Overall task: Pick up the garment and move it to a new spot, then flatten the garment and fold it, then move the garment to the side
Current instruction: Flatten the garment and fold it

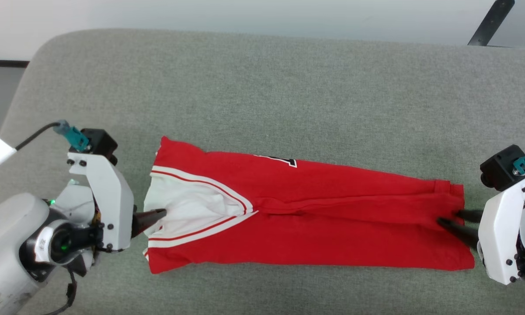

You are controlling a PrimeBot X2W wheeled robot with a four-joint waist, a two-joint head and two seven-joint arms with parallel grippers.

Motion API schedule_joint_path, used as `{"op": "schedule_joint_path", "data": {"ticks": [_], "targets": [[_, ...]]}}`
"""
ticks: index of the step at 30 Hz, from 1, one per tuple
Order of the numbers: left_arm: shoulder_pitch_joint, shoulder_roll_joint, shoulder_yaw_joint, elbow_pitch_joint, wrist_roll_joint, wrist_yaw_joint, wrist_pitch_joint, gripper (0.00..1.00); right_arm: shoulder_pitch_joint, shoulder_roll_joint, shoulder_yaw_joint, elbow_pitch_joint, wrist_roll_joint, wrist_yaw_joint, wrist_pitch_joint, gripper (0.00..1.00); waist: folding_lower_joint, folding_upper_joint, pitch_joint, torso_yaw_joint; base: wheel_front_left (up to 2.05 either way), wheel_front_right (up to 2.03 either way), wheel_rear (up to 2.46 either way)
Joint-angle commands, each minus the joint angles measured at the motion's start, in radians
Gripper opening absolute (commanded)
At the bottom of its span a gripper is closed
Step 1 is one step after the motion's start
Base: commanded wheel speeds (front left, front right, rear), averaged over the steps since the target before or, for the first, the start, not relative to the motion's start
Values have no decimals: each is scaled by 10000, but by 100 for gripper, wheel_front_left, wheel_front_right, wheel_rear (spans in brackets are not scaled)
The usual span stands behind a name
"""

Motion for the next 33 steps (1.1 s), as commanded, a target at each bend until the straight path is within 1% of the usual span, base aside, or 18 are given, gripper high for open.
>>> {"op": "schedule_joint_path", "data": {"ticks": [1,6,9,10,11,15,16,23,28,30,31,33], "targets": [[-31,54,21,-20,4,19,-31,100,36,62,-84,-28,-78,-16,21,100,0,0,-71,35,0,0,0],[230,111,28,-161,43,16,-272,100,309,156,-278,-152,-209,-16,95,100,0,0,-346,112,0,0,0],[567,186,159,-340,132,57,-915,100,575,311,-542,-312,-292,-16,-150,100,0,0,-657,120,0,0,0],[567,186,159,-340,132,57,-915,100,575,311,-542,-312,-292,-16,-150,100,0,0,-657,120,0,0,0],[836,180,274,-449,174,12,-1485,100,799,451,-706,-376,-362,-16,-373,100,0,0,-835,115,0,0,0],[1463,212,572,-625,371,-50,-2939,100,1300,757,-981,-578,-553,-16,-1019,100,0,0,-1236,82,0,0,0],[1463,212,572,-625,371,-50,-2939,100,1300,757,-981,-578,-553,-16,-1019,100,0,0,-1236,82,0,0,0],[3059,230,1138,-859,709,-24,-6080,100,2048,1420,-1164,-639,-1063,-16,-3017,100,0,0,-1891,-8,0,0,0],[4293,123,1655,-832,884,187,-8470,100,2500,1789,-1289,-386,-1606,-16,-4375,100,0,0,-2261,36,0,0,0],[4843,88,1853,-787,967,308,-9034,100,2684,1954,-1390,-185,-1802,-16,-4727,100,0,0,-2383,66,0,0,0],[5094,24,2019,-805,1005,288,-9199,100,2764,1986,-1386,-93,-1868,-16,-4831,100,0,0,-2426,82,0,0,0],[5622,-118,2504,-729,1260,426,-9347,100,2970,2049,-1491,135,-1981,-16,-4906,100,0,0,-2513,153,0,0,0]]}}
